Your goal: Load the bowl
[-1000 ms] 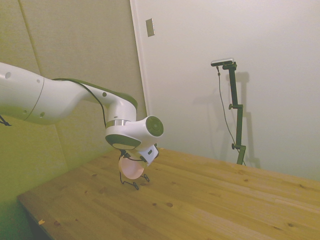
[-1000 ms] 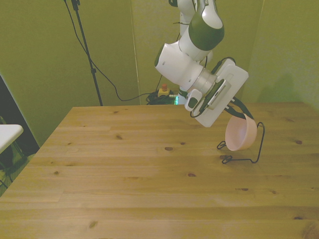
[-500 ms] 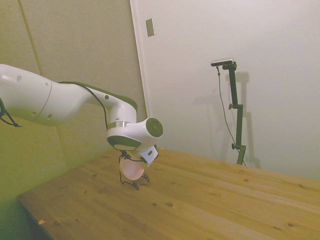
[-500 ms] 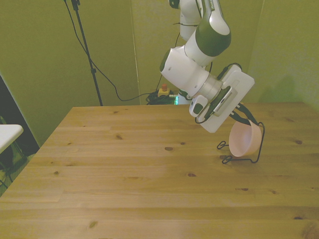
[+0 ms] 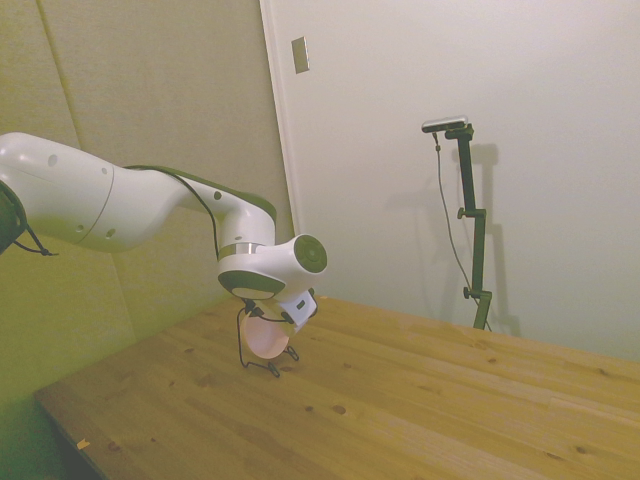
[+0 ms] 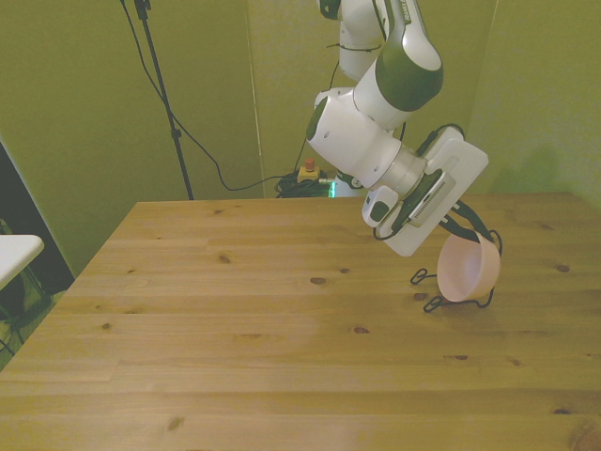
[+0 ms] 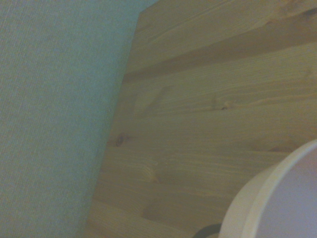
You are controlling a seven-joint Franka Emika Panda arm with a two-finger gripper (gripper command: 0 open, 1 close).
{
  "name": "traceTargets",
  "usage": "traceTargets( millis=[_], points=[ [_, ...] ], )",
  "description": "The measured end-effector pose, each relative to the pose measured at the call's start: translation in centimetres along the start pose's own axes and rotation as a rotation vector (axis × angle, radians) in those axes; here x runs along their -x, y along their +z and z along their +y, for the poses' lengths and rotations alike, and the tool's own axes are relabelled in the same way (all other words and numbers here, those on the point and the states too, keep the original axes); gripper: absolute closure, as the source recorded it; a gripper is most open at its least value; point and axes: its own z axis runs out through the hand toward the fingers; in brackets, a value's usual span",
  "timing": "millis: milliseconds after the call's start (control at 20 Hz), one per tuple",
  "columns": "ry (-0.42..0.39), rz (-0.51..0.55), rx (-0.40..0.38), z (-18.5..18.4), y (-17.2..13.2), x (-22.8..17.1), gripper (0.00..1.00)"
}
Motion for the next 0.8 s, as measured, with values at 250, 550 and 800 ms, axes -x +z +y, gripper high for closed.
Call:
traceTargets(
  millis=[250,550,800],
  points=[
    [0.009,0.000,0.001,-0.2,0.2,-0.4,1.00],
    [0.014,-0.004,0.009,-0.4,0.7,-0.7,1.00],
    [0.016,-0.010,0.025,-0.5,1.2,-0.7,0.00]
  ],
)
